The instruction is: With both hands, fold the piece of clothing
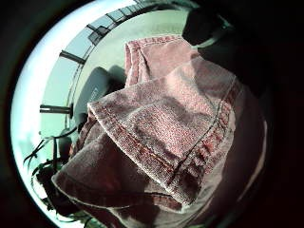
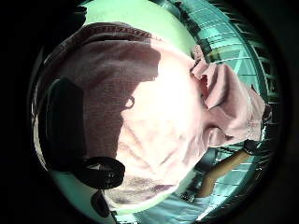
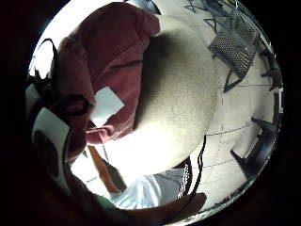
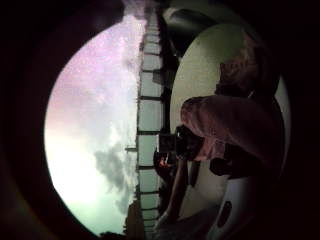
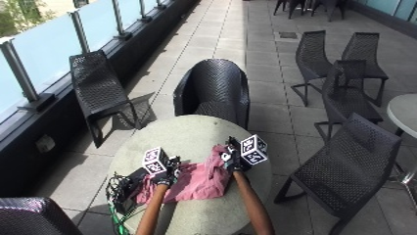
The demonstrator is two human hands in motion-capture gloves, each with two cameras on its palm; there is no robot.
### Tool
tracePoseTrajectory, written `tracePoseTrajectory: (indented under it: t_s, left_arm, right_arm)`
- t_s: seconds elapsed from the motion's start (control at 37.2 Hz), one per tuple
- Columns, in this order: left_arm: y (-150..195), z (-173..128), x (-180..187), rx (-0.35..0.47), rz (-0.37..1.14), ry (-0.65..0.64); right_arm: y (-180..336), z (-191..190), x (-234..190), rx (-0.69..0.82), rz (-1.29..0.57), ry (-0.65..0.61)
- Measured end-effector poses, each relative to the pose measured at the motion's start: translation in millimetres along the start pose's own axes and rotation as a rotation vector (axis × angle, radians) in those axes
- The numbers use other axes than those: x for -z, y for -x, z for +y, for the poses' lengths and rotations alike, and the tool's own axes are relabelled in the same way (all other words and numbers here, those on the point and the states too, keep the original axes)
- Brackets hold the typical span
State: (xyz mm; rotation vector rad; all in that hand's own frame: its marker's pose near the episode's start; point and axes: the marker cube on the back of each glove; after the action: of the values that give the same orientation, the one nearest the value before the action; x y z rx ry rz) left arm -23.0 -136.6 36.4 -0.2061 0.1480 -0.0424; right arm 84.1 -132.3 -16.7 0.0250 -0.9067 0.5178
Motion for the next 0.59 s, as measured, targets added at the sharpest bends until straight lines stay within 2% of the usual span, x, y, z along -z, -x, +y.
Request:
tracePoseTrajectory:
  t_s: [0.05, 0.13, 0.19, 0.24, 0.38, 0.43, 0.54, 0.59]
  left_arm:
    - [3, -6, 18, -0.012, 0.141, -0.036]
    - [23, -32, 37, -0.028, 0.352, -0.103]
    - [37, -39, 55, -0.033, 0.411, -0.162]
    - [49, -39, 72, -0.016, 0.378, -0.218]
    - [72, -27, 100, 0.059, 0.185, -0.322]
    - [77, -18, 110, 0.083, 0.125, -0.353]
    - [89, 0, 125, 0.126, 0.069, -0.403]
    - [92, 6, 128, 0.132, 0.068, -0.411]
  right_arm:
    - [37, 5, -19, 0.075, 0.033, 0.024]
    - [94, 20, -56, 0.212, 0.127, 0.057]
    - [123, 31, -84, 0.292, 0.194, 0.082]
    - [144, 41, -113, 0.355, 0.244, 0.111]
    - [173, 66, -180, 0.466, 0.302, 0.219]
    - [184, 90, -198, 0.487, 0.294, 0.318]
    - [205, 161, -214, 0.450, 0.242, 0.605]
    - [201, 170, -228, 0.435, 0.296, 0.616]
